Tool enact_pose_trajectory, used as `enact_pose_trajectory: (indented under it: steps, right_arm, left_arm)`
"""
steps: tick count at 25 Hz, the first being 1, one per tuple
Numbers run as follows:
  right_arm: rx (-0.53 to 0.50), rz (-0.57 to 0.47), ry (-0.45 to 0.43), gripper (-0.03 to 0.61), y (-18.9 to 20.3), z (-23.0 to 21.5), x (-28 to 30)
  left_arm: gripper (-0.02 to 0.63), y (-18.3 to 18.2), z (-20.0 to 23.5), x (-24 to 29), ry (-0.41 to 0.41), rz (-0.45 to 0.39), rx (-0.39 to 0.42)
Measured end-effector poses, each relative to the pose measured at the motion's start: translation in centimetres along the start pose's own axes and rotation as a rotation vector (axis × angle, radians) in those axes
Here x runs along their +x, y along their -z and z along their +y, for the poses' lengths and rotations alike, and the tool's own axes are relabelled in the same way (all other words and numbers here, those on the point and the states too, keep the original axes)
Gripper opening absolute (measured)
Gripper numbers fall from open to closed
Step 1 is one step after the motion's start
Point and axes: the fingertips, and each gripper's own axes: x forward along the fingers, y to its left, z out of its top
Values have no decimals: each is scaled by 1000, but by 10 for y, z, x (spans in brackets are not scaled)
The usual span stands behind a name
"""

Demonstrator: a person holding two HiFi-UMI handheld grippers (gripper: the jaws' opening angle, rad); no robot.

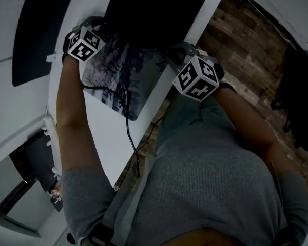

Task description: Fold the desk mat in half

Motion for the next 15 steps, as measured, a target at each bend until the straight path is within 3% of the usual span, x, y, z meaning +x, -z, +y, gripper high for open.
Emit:
enact_pose_trajectory:
  steps: [4,15]
  right_arm:
    - [15,7,-3,27,-4,5,2]
    - [24,31,65,28,-8,56,9]
  left_arm:
    - [34,4,-1,-6,-36,-5,-10]
    - [32,27,-28,-25,-9,-86,34]
